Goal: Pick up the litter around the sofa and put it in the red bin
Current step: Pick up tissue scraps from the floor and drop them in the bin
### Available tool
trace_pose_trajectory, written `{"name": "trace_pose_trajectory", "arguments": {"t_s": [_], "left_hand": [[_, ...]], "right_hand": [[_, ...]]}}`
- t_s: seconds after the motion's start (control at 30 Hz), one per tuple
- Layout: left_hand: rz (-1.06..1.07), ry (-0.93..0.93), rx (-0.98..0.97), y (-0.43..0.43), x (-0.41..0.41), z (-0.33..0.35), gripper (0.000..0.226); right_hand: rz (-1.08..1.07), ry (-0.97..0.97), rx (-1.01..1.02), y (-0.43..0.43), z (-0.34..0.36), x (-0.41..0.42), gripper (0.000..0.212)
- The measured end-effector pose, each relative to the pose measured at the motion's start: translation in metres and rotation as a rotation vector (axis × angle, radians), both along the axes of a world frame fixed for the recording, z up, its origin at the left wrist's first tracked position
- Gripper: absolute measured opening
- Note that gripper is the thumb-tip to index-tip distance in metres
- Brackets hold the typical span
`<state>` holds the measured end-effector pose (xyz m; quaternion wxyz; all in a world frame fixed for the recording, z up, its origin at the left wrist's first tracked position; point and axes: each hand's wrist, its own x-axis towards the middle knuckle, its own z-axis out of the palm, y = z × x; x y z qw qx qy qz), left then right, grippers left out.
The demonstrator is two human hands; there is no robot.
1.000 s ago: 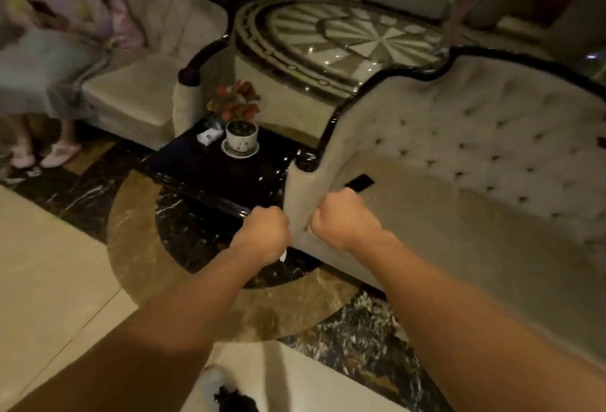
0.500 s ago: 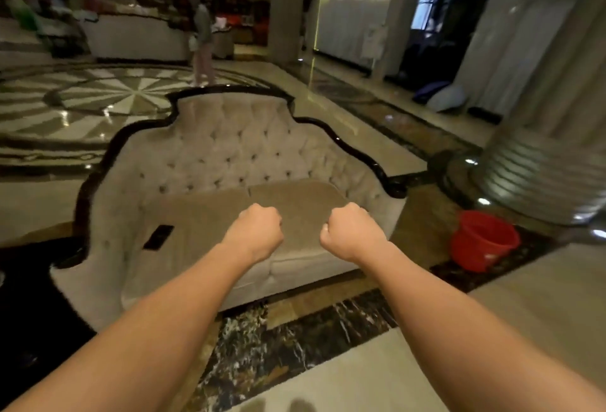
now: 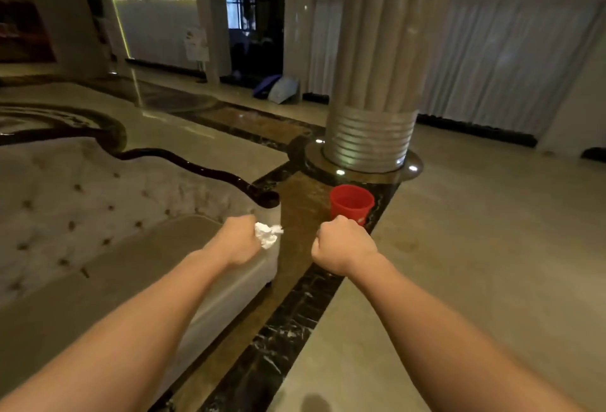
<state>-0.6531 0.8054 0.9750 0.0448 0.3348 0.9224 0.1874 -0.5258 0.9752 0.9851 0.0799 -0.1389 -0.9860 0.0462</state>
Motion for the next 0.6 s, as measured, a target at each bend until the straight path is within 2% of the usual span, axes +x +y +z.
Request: {"name": "trace_pose_trajectory", "arguments": {"t_s": [0.1, 0.23, 0.3, 0.47, 0.6], "left_hand": [[-0.111, -0.057, -0.046, 0.049, -0.012, -0.007, 0.011], [-0.190, -0.077, -0.070, 0.131, -0.040, -0.031, 0.047], [-0.171, -0.025, -0.068, 0.182, -0.061, -0.042, 0.056], [-0.165, 0.068, -0.031, 0.304, -0.122, -0.059, 0.015], [-0.143, -0.049, 0.020, 0.391, -0.174, -0.061, 0.017]], "right_hand": [[-0.060, -0.009, 0.000, 0.029, -0.008, -0.009, 0.024], [-0.158, -0.008, -0.007, 0.094, -0.025, -0.036, 0.026], [-0.182, -0.013, -0.002, 0.137, -0.034, -0.056, 0.024], [-0.250, 0.008, -0.021, 0.265, -0.053, -0.117, 0.025], [-0.285, 0.013, -0.056, 0.361, -0.053, -0.174, 0.028]]}}
